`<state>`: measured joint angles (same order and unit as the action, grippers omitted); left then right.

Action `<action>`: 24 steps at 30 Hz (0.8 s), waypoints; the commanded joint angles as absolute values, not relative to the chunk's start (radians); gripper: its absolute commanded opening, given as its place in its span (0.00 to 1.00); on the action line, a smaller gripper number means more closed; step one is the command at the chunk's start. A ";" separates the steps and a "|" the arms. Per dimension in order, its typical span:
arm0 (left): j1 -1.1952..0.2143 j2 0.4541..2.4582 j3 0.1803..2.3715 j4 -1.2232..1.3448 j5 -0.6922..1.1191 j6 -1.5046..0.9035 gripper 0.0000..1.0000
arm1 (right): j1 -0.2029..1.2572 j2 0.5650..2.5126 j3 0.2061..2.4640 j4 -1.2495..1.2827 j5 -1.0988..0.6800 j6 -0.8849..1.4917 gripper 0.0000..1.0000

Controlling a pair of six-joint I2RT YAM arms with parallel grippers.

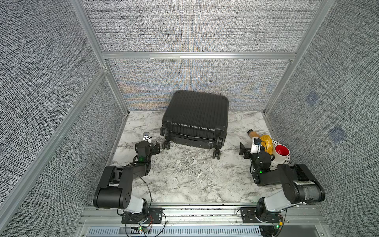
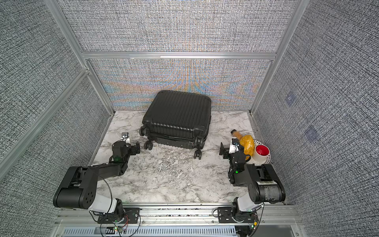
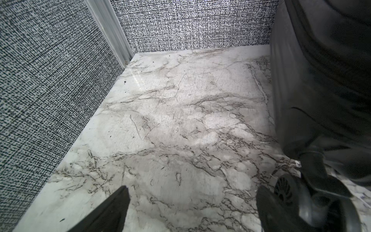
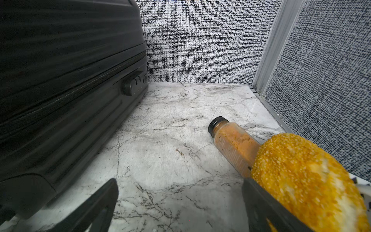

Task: Open the suitcase zippers
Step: Adjust the suitcase at the center of the board.

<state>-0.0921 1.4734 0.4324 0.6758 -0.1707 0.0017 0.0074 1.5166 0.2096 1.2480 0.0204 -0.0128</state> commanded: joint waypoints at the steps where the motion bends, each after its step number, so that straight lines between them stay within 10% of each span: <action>1: -0.094 1.429 0.436 0.672 -0.131 0.022 0.99 | 0.011 1.457 0.237 1.196 0.012 -0.014 0.98; 13: -0.103 1.134 0.758 -0.206 -0.631 -0.575 1.00 | 0.011 1.137 0.478 0.608 0.015 0.350 0.98; 18: -0.096 1.097 0.862 -0.383 -0.452 -0.610 1.00 | 0.011 1.165 0.639 0.282 0.072 0.551 0.98; 24: -0.273 1.034 0.938 -0.439 -0.329 -0.510 1.00 | 0.017 1.190 0.697 0.325 -0.271 0.514 0.98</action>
<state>-0.1963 1.0531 0.9127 -0.3565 -0.3878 -0.5411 0.0113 1.1831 0.6735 0.3538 -0.0902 0.4908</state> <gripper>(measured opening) 0.997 0.980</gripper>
